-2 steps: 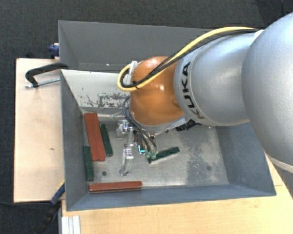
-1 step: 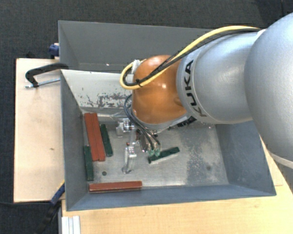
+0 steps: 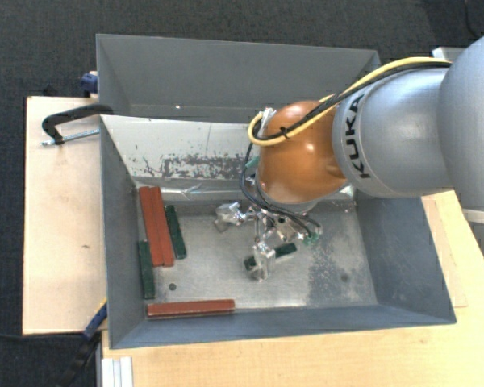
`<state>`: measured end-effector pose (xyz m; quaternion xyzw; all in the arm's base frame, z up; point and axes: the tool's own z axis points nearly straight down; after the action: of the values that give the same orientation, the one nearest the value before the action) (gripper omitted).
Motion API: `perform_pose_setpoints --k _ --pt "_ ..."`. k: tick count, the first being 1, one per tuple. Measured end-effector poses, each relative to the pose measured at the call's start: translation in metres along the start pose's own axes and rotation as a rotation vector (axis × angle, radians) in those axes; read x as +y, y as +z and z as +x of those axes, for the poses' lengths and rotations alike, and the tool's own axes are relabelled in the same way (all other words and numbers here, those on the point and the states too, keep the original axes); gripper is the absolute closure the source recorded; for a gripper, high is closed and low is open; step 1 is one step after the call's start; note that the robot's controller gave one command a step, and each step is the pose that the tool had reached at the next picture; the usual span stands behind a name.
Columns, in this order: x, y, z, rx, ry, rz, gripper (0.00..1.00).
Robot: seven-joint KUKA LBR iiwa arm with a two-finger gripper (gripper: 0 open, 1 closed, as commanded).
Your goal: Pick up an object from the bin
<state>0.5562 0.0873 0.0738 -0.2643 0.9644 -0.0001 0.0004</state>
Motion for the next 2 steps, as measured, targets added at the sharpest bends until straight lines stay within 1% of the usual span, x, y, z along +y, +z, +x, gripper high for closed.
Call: perform_pose_setpoints --k 1,2 --pt "0.054 -0.035 0.011 0.003 0.226 -0.002 0.00" --pt "0.014 -0.033 0.020 -0.005 0.121 0.000 0.00"
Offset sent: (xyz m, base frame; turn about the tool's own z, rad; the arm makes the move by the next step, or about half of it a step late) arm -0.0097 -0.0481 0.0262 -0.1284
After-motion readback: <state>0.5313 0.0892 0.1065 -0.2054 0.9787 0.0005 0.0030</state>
